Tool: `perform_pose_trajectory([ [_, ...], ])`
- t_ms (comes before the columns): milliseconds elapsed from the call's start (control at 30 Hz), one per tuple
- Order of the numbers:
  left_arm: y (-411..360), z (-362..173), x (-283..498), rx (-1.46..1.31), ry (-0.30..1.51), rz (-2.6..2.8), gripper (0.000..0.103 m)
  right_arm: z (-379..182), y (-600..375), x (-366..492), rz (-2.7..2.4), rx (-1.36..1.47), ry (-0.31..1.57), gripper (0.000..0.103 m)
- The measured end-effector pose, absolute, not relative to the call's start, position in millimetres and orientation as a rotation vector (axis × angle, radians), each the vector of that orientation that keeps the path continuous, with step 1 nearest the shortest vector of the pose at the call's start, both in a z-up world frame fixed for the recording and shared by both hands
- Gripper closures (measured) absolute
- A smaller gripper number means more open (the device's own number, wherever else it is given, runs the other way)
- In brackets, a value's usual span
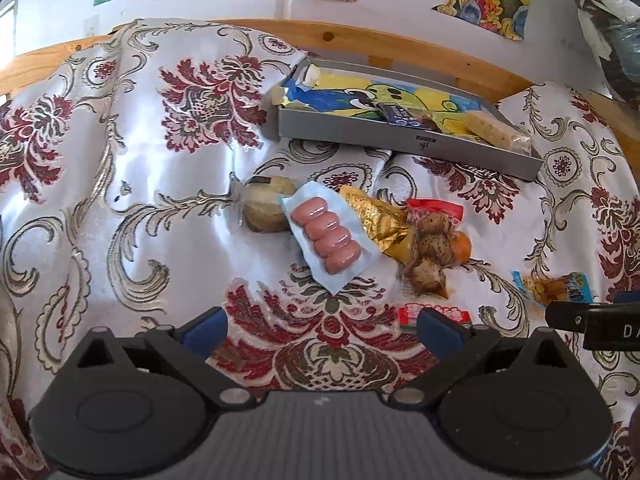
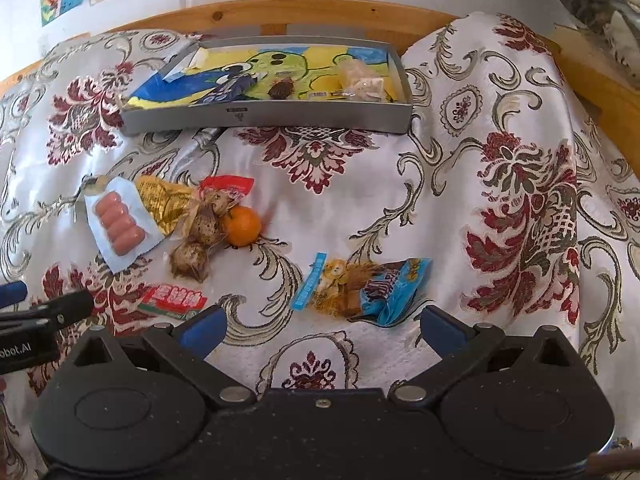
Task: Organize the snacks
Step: 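Move both tools back over the remaining snacks on the bedspread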
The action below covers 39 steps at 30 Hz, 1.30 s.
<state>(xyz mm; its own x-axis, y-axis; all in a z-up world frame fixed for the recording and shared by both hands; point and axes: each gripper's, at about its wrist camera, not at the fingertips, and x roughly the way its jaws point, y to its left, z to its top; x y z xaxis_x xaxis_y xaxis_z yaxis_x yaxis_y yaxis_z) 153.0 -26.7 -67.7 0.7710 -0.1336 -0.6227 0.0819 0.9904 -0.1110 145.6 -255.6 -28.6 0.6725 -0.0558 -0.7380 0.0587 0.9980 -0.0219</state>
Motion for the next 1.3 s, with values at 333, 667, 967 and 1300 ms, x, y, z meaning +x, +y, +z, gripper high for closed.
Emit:
perform_pose_trajectory([
  [333,-45,-66,167,-0.049,0.678,-0.206,0.001,-31,-295,176,-0.031,0.161,0.905,0.001],
  [667,-73,-63,200,-0.043,0.645,-0.303,0.001,-52,-338,212,-0.032,0.315,1.004,0.001],
  [967,-95,-75,241,-0.075,0.726,-0.392,0.001,-50,-342,212,-0.024,0.359,0.968,0.001],
  [1300,-102,-84,258,-0.08,0.798,-0.393,0.015,-52,-335,213,-0.018,0.295,0.973,0.001],
])
